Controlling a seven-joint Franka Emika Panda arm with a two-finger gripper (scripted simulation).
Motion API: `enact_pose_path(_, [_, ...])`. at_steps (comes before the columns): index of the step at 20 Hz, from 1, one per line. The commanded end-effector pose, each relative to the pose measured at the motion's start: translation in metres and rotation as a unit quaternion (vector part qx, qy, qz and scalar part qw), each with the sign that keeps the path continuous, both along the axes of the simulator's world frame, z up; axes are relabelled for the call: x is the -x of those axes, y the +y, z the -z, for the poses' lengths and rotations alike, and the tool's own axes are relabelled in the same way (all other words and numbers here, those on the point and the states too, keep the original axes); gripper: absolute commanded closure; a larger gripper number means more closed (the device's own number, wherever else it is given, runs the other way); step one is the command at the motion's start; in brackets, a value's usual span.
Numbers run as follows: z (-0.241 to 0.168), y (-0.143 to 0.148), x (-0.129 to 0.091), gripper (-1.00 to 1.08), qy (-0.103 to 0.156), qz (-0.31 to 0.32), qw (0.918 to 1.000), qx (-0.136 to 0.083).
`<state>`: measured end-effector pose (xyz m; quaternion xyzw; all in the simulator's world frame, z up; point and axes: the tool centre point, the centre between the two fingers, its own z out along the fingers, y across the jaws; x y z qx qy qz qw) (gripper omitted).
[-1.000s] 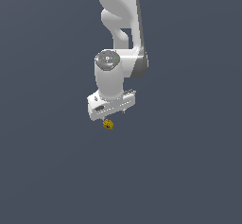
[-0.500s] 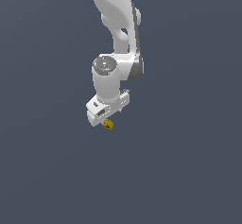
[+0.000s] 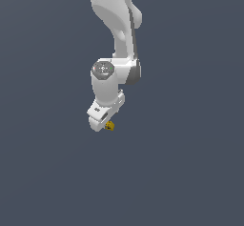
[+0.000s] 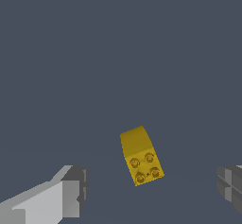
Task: Pick up the object and move it to a goal position.
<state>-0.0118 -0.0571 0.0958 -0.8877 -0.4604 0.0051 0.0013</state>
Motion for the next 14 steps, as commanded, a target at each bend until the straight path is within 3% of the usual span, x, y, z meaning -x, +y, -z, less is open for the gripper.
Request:
enact_pose_path(1, [0.004, -0.002, 0.001, -0.92, -0.001, -0.034, 0.9994, 0.000])
enact_pose_path(14, [0.021, -0.011, 0.005, -0.92, -0.004, -0.162, 0.9868, -0.002])
